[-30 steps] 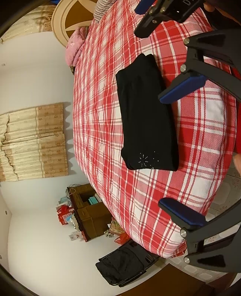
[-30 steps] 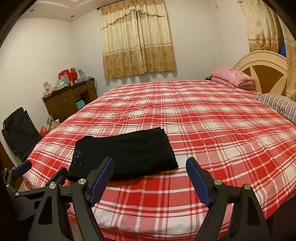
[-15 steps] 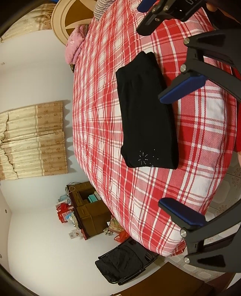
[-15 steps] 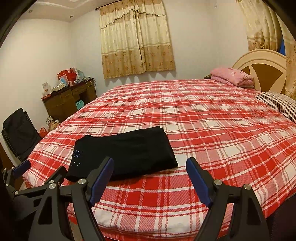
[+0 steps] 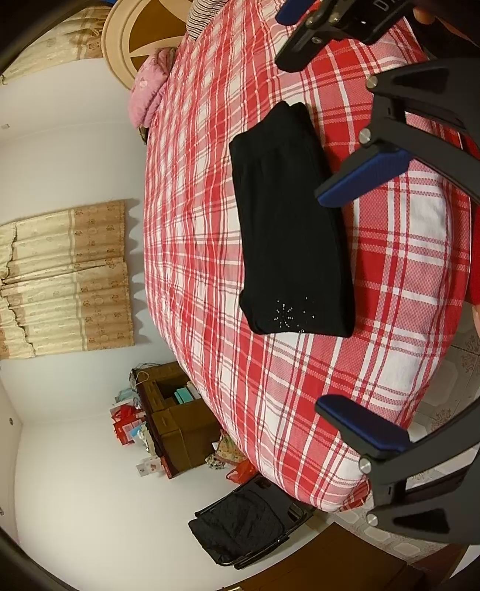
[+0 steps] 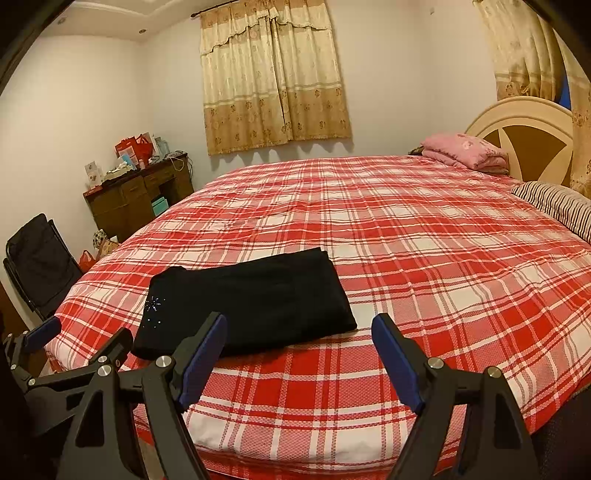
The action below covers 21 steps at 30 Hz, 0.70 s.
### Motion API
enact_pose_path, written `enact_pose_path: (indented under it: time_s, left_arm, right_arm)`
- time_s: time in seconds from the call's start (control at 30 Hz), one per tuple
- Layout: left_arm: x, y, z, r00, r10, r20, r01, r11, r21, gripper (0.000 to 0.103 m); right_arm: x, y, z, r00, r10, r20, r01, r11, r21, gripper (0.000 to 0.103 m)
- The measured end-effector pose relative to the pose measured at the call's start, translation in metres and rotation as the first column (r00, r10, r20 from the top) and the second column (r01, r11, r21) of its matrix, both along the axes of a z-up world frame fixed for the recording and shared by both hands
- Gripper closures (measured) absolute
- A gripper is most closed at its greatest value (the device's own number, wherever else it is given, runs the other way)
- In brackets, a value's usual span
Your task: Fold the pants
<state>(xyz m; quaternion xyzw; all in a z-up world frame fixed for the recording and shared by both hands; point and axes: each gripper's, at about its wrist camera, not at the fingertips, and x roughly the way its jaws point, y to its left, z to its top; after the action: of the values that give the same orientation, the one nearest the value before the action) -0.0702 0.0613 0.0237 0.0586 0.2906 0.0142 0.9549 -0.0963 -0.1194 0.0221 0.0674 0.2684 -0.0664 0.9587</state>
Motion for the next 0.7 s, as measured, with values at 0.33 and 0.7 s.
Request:
enact_pose_path:
  time_s: [0.33,0.7]
  left_arm:
    - [0.0002,-0.0004,-0.0012,1.0,-0.003,0.008,0.003,1.0,0.005,0.0]
    - [0.0008,0.0001,-0.0022,1.0,-0.028,0.001,0.028,0.999,-0.026,0.0]
  right_arm:
    - [0.0005,0.0002,-0.0015,1.0,-0.002,-0.01,0.002,1.0,0.002,0.021]
    - [0.0009,0.0016,-0.0026,1.0,0.002,-0.02,-0.002,1.0,0.004,0.021]
